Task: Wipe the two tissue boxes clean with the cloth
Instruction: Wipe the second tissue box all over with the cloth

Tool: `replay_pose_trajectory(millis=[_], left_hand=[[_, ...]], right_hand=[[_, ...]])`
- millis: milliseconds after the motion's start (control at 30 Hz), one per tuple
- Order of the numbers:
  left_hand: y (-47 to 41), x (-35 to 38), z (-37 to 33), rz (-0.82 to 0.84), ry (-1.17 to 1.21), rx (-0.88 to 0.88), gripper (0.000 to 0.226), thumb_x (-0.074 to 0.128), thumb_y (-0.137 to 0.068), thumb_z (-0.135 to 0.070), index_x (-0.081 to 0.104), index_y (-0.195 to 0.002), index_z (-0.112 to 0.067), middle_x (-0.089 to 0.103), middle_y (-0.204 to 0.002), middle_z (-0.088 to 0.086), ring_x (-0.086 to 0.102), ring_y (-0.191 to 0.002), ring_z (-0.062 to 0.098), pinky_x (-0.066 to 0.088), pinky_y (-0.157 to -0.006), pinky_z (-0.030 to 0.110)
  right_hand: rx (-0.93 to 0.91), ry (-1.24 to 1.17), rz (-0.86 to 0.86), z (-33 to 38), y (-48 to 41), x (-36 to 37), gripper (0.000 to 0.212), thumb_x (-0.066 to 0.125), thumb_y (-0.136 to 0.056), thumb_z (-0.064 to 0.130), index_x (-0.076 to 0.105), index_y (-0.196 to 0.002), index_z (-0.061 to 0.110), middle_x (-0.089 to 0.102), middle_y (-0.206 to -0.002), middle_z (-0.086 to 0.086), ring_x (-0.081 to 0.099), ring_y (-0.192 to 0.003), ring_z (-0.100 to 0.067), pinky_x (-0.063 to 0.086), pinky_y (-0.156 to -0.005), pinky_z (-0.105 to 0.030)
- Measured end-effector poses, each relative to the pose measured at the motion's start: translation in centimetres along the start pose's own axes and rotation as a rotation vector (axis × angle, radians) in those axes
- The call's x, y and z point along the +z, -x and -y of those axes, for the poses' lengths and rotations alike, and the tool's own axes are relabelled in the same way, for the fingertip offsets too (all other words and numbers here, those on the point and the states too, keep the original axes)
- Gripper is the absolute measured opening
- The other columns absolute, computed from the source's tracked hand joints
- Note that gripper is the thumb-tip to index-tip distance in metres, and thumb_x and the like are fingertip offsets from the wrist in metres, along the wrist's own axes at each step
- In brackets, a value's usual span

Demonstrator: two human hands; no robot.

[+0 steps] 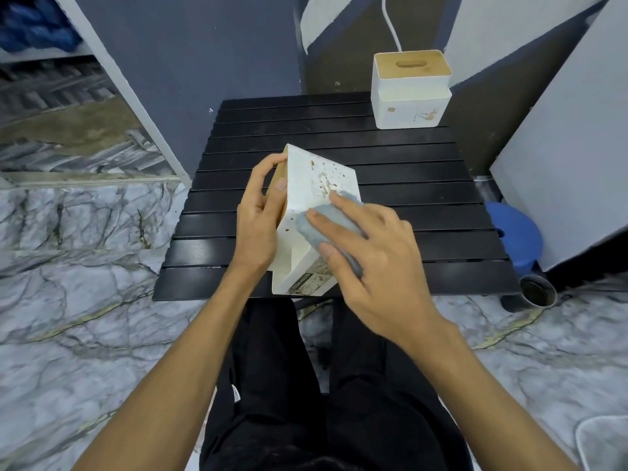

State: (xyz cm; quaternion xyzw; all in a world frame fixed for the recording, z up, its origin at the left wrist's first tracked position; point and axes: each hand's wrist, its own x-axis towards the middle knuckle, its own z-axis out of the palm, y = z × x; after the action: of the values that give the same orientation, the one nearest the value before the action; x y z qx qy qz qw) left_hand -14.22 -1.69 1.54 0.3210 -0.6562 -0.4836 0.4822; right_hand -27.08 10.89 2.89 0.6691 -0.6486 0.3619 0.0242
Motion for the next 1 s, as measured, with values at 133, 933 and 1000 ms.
replay_pose_trajectory(millis=[133, 933, 1000], left_hand=[[0.0, 0.1, 0.1, -0.002, 0.007, 0.009, 0.031, 0.040, -0.106, -0.009, 0.045, -0.136, -0.003, 0.067, -0.093, -0.025, 0.054, -0.074, 0.017, 0.047, -0.062, 0.023], [-0.9, -0.8, -1.6, -0.051, 0.061, -0.183, 0.027, 0.049, -0.104, -0.028, 0.062, -0.126, -0.020, 0.068, -0.118, 0.004, 0.064, -0.094, 0.020, 0.053, -0.079, 0.038], [-1.0, -0.9, -1.5, -0.069, 0.046, -0.153, 0.025, 0.051, -0.102, -0.027, 0.065, -0.121, -0.019, 0.067, -0.119, 0.004, 0.063, -0.100, 0.022, 0.052, -0.085, 0.040]], right_hand=[[0.150, -0.077, 0.015, -1.2, -1.6, 0.2, 0.041, 0.038, -0.099, 0.045, 0.056, -0.135, 0.036, 0.050, -0.145, 0.005, 0.046, -0.125, -0.021, 0.040, -0.099, -0.043], [0.154, 0.020, -0.053, 1.6, -1.5, 1.5, 0.037, 0.045, -0.098, 0.037, 0.060, -0.132, 0.030, 0.053, -0.137, 0.001, 0.049, -0.117, -0.028, 0.041, -0.086, -0.042], [0.129, 0.022, -0.078, 1.9, -1.0, 1.6, 0.036, 0.048, -0.098, 0.035, 0.060, -0.131, 0.029, 0.055, -0.132, 0.003, 0.050, -0.117, -0.027, 0.042, -0.086, -0.043]])
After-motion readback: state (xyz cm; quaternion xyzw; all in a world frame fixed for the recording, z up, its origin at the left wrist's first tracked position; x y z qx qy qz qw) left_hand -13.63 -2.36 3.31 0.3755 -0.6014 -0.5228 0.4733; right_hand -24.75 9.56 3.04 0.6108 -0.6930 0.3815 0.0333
